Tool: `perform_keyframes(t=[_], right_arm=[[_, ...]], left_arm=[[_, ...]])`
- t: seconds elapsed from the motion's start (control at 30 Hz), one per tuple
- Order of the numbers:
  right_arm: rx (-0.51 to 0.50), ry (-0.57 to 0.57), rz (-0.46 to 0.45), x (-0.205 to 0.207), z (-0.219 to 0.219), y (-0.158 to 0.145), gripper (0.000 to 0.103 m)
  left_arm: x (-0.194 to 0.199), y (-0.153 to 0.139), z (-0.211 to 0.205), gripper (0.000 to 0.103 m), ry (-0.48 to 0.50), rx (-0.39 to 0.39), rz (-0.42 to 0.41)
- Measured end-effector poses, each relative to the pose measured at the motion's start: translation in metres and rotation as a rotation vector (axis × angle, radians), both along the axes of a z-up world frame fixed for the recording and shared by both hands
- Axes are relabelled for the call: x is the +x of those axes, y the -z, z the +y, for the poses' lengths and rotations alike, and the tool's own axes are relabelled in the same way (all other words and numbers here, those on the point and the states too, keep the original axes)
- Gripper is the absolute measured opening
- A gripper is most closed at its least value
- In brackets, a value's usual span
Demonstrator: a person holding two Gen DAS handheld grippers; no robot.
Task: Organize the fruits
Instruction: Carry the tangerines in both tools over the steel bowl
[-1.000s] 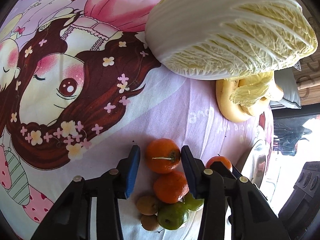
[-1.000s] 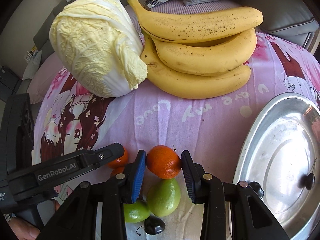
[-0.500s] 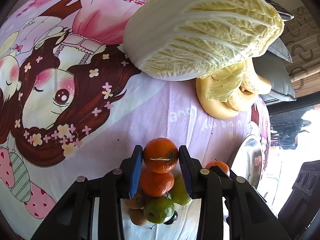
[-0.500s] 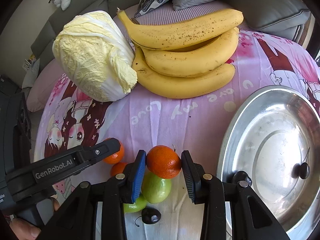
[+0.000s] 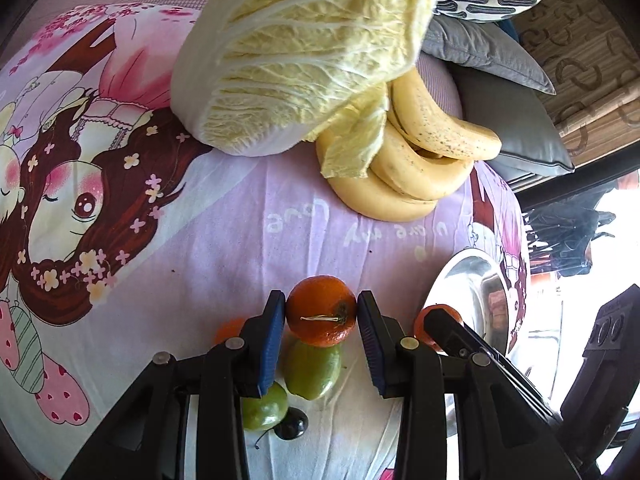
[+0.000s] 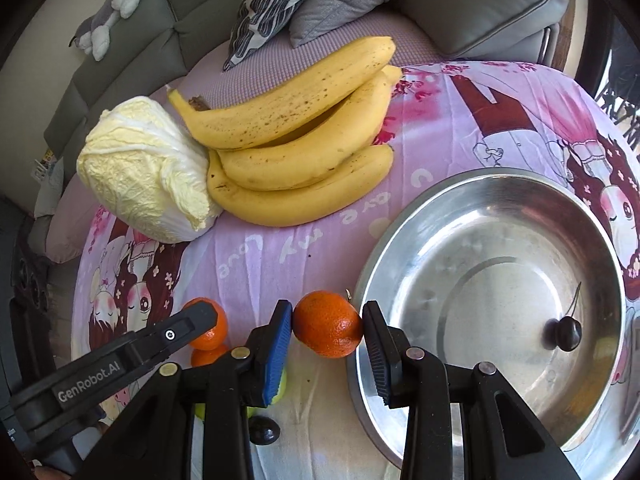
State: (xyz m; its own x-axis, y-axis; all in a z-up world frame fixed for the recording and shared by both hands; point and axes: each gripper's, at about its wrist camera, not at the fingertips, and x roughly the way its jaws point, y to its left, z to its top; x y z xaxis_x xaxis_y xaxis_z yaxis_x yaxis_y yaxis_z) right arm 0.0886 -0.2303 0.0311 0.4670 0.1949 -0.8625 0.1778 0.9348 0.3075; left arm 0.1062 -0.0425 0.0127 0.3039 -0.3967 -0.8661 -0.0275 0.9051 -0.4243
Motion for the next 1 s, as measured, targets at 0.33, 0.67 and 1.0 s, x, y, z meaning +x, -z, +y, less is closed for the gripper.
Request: perform_keyframes(t=[0.33,0.67,1.0], right_arm=[[-0.021,0.201,0.016,-0.015,-0.074,-0.002,0.039],[-0.034,0.296,0.054,-0.024,-0.111,0.007,0.039],[-0.029,0.291,0.095,-0.019,-0.115,0.022,0.039]], left_arm=[[-0.009,0.005,-0.090,0.038,0.169,0.031,-0.024],[-0.010,0.010,-0.130,0.038,0.263,0.082,-0.051],[-0.011,0.022,-0.145,0.038,0.302,0.108,-0.055]])
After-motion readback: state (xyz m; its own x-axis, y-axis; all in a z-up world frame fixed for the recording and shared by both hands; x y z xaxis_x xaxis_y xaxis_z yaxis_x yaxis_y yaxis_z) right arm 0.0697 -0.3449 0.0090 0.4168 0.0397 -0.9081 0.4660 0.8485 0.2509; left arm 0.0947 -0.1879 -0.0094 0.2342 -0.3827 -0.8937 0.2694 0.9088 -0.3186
